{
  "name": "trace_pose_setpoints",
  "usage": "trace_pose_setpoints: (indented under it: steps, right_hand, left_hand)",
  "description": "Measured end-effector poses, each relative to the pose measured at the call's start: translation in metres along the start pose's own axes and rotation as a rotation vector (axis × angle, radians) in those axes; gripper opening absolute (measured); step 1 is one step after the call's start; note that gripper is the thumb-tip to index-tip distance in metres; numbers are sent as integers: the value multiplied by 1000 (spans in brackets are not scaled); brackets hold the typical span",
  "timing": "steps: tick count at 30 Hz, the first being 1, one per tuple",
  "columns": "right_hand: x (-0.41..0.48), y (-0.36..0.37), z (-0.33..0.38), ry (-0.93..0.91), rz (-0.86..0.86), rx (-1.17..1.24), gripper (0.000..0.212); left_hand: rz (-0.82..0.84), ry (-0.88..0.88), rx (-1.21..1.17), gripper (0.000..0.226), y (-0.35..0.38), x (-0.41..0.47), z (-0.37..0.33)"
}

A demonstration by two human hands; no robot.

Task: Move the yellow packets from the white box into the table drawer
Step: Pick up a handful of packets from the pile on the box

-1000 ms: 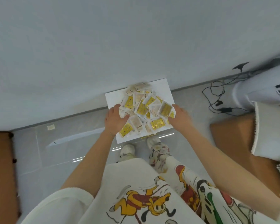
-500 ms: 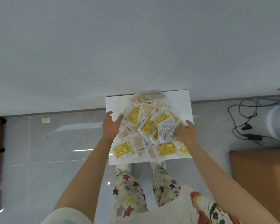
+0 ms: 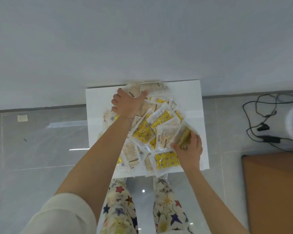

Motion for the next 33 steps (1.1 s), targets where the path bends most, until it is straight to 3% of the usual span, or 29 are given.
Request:
trace_pose_setpoints:
  steps: [3,7,11,15,18,21,25,29,33]
  right_hand:
    - [-2,-1,2,-73,-4,21,84]
    - [0,-6,6,-94,14,119,98]
    - [4,-5,15,-65,98,187,110]
    - [3,-5,21,0,120,317,111]
    - [-1,1,21,62,112,373,111]
    - [-5,6,23,101,98,307,107]
    - [-7,8,25,107,92,116,88]
    - [-9,3,30,43,47,-167,84]
    - [-11,2,33,-49,38,-161,77]
  left_hand:
    - [-66,8,-11,105,5,4,1]
    - [-31,116,-154,100,4,9,8]
    - [21,131,-501,86,-2,11,13]
    - [27,54,-727,66,-11,8,12]
    - [34,48,-804,30,-21,8,19]
    - [94,53,-892,5,-35,2,31]
    - [170,0,-945,11,-50,-10,50]
    - [186,-17,-917,18,-62,-18,67]
    - [233,-12,-804,11,-65,-23,86]
Point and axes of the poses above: each hand's wrist, its own x-axis towards the middle knuckle, its own y-axis out of the palm, z = x × y, the point moved 1 cm from there along x, towards the middle knuckle, and after that the axes turned 1 degree about -x, right-handed, at the moved point
